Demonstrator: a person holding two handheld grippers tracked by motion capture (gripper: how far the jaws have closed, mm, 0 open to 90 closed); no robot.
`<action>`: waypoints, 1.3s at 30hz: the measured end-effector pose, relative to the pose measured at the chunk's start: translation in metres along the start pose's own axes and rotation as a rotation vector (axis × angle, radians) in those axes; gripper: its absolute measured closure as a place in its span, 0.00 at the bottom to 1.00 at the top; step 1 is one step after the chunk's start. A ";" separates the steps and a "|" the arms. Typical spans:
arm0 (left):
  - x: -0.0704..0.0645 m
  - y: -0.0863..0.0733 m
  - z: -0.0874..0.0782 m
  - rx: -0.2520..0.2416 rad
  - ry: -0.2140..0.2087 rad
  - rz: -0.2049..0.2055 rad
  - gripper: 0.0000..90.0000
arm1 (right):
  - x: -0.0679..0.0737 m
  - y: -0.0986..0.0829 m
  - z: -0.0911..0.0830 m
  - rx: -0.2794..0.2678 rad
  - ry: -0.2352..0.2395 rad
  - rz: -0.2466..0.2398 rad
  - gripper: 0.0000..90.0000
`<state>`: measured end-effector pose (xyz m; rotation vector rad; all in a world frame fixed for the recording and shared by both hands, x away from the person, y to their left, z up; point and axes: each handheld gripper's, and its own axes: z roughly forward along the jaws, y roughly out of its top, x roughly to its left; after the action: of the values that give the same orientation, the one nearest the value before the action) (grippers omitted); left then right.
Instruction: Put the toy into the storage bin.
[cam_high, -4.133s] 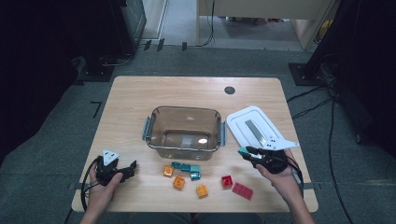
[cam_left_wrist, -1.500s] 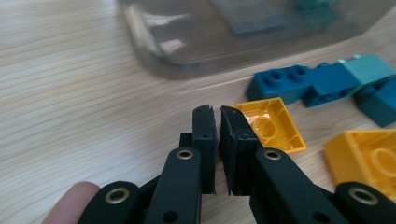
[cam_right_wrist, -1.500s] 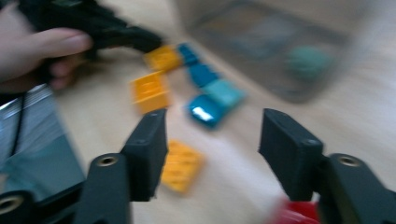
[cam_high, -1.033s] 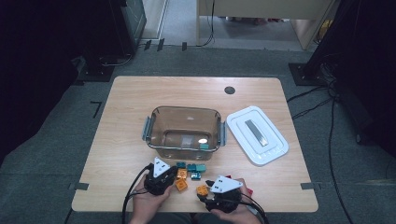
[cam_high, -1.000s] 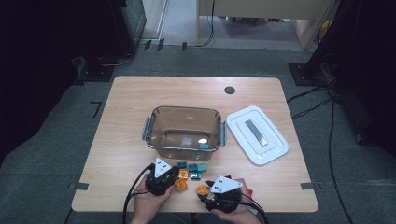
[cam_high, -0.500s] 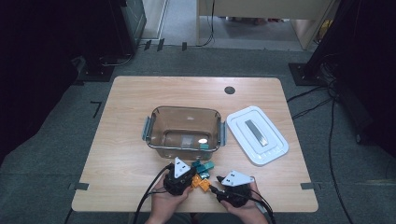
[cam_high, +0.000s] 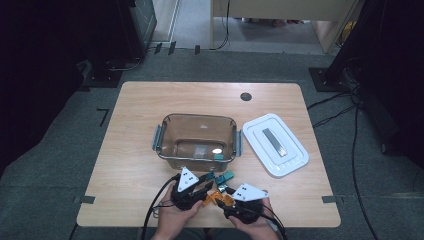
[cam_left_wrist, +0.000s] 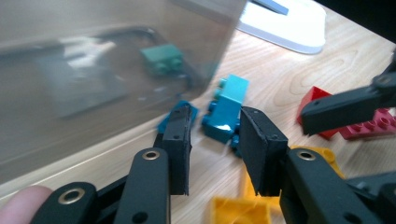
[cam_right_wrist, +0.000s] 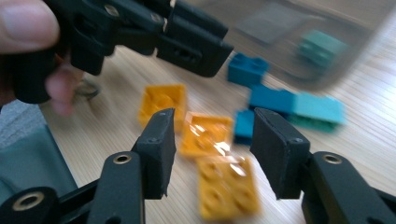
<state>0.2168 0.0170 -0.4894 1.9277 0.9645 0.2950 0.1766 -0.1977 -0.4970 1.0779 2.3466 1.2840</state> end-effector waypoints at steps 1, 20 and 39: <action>0.003 0.000 -0.004 -0.002 0.004 -0.004 0.71 | 0.005 0.004 0.007 0.003 0.002 0.003 0.54; 0.093 -0.049 -0.073 0.027 0.162 -0.103 0.58 | 0.032 0.042 0.069 0.011 -0.020 -0.104 0.40; 0.119 -0.059 -0.079 0.068 0.218 -0.158 0.39 | -0.005 0.013 0.048 0.111 -0.077 -0.183 0.52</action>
<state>0.2217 0.1689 -0.5163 1.8945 1.2772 0.3903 0.2122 -0.1673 -0.5145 0.9011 2.4181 1.0406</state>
